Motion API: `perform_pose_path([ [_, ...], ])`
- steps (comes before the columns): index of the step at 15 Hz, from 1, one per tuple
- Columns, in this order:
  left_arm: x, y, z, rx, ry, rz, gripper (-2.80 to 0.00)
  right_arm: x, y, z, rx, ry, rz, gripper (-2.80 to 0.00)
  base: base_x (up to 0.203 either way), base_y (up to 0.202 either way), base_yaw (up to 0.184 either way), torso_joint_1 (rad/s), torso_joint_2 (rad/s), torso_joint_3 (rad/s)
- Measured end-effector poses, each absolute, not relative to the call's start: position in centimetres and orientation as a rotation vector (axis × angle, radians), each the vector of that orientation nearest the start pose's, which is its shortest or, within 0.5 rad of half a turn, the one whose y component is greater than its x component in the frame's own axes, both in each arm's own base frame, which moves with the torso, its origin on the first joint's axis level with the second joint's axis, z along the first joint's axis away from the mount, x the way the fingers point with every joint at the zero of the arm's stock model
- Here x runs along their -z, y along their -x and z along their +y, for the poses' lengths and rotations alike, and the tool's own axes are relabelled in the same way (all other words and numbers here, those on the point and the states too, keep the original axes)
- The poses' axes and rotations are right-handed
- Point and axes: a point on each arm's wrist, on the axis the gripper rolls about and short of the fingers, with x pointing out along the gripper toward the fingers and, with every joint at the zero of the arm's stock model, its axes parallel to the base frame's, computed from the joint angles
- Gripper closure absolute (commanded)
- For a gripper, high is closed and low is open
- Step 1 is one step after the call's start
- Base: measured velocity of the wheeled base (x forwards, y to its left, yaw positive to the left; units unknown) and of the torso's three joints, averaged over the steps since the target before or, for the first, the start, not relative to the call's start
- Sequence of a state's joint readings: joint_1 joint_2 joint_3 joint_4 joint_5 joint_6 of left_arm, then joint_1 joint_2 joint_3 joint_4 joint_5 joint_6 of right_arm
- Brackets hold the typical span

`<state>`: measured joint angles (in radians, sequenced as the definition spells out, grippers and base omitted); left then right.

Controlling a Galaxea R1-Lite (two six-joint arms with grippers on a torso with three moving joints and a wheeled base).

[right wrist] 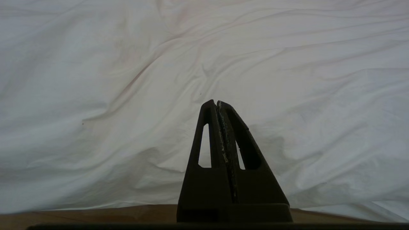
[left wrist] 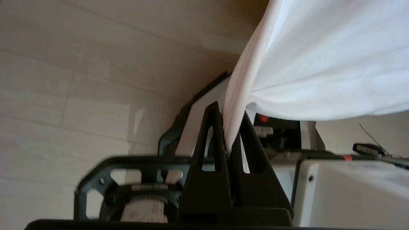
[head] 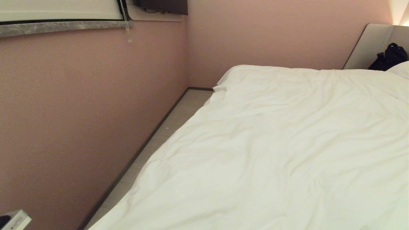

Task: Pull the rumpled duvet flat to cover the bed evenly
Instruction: Flatten the corners of the folded blanket

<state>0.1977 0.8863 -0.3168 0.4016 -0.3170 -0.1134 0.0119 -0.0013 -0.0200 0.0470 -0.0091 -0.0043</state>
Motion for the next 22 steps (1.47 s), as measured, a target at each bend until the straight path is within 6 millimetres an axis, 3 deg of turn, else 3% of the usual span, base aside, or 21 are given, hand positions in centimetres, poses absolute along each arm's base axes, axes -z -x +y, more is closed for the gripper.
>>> perform_pose_path([
  [10,-12.9,-6.7,0.6,0.065,0.356,0.933,0.00,-7.6,2.4,0.0,-0.003,0.004,0.026,0.00,0.000,0.000,0.000,0.000,0.00,0.000],
  [11,-12.9,-6.8,0.6,0.065,0.359,0.940,-2.80,-7.6,2.4,0.0,-0.003,0.004,0.026,0.00,0.000,0.000,0.000,0.000,0.00,0.000],
  [22,-12.9,-7.6,0.7,0.076,0.379,0.971,-2.80,-7.6,2.4,0.0,-0.003,0.004,0.026,0.00,0.000,0.000,0.000,0.000,0.00,0.000],
])
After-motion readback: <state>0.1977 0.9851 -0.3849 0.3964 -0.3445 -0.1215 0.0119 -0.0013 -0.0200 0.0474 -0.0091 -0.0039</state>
